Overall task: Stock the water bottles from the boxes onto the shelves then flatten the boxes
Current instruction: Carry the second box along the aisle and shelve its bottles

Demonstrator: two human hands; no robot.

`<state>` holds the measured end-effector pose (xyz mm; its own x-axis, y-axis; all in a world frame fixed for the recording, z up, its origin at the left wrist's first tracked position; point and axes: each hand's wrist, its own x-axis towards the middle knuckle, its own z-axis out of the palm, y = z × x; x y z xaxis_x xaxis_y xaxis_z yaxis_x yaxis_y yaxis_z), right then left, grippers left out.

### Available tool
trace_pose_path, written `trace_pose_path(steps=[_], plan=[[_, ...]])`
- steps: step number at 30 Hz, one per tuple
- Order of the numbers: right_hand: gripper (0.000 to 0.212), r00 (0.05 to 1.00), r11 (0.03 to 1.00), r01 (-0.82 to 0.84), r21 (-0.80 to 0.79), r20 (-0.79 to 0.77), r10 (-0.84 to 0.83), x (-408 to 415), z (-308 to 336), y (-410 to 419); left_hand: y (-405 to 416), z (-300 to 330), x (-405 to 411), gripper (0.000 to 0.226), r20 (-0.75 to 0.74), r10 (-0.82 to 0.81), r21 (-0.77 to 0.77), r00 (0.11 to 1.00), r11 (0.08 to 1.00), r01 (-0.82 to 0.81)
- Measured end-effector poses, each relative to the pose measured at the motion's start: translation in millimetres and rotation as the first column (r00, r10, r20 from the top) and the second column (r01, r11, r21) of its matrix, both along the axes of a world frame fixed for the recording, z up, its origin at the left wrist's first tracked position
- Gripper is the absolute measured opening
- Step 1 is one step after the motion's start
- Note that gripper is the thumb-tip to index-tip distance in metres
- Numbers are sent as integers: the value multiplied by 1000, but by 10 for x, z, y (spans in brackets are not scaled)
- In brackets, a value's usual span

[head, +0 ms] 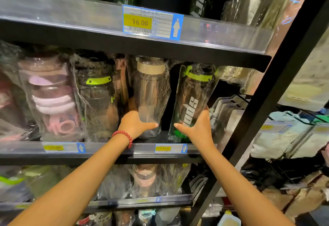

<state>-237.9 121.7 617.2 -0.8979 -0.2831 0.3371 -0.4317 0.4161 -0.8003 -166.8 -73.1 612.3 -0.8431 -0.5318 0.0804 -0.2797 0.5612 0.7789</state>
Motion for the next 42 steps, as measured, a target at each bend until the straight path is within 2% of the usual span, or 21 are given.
trace_pose_path(steps=[3, 7, 9, 11, 13, 14, 17, 18, 20, 21, 24, 26, 30, 33, 34, 35, 39, 42], plan=[[110, 997, 997, -22, 67, 75, 17, 19, -26, 28, -16, 25, 26, 48, 31, 24, -59, 999, 998, -22], [113, 992, 997, -12, 74, 123, 3, -14, 43, -16, 30, 123, 18, 55, 101, 70, -50, 992, 997, -65], [115, 988, 997, -11, 75, 151, 0, -68, 68, -51, 48, 140, -9, 51, 133, 95, -3, 987, 995, -96], [114, 988, 996, -3, 84, 152, -10, -128, 61, -87, 43, 122, -61, 45, 104, 111, 59, 988, 991, -117], [111, 986, 999, 2, 54, 164, -11, -189, 25, -123, 48, 93, -91, 71, 66, 161, 139, 985, 976, -168], [108, 986, 1000, 3, 27, 169, -7, -225, 2, -142, 45, 76, -112, 71, 57, 180, 174, 982, 967, -188], [98, 981, 999, 25, -28, 194, -20, -322, -58, -210, 59, 77, -154, 42, 79, 215, 267, 973, 936, -229], [95, 980, 999, 35, -41, 198, -26, -351, -70, -232, 62, 75, -160, 39, 72, 219, 291, 973, 928, -230], [91, 979, 997, 49, -61, 199, -36, -397, -85, -270, 67, 46, -195, 55, 46, 226, 311, 973, 923, -229], [89, 979, 996, 56, -64, 199, -42, -412, -93, -285, 82, 50, -193, 57, 36, 225, 294, 974, 929, -225], [85, 982, 995, 64, -80, 181, -49, -441, -107, -328, 89, 34, -218, 39, 47, 244, 246, 969, 937, -248], [80, 981, 995, 62, -80, 191, -46, -439, -88, -349, 93, 29, -217, 42, 94, 220, 211, 971, 949, -235], [74, 977, 998, 55, -41, 210, -46, -431, -29, -359, 115, 72, -199, 53, 87, 205, 190, 975, 957, -219], [75, 976, 999, 45, 3, 214, -45, -435, -36, -341, 109, 89, -176, 25, 142, 169, 110, 975, 976, -186], [76, 976, 999, 39, 16, 215, -41, -433, -40, -333, 102, 103, -162, 23, 153, 174, 107, 973, 976, -192], [77, 976, 999, 35, 23, 213, -39, -428, -37, -319, 95, 120, -157, 25, 147, 169, 111, 975, 976, -186], [86, 977, 999, 40, 21, 207, -43, -294, 41, -224, 140, 220, -74, 56, 76, 180, 140, 981, 972, -190], [87, 982, 999, 40, 33, 185, -46, -51, 123, -114, 228, 315, 102, 57, 10, 126, 123, 992, 984, -126]])
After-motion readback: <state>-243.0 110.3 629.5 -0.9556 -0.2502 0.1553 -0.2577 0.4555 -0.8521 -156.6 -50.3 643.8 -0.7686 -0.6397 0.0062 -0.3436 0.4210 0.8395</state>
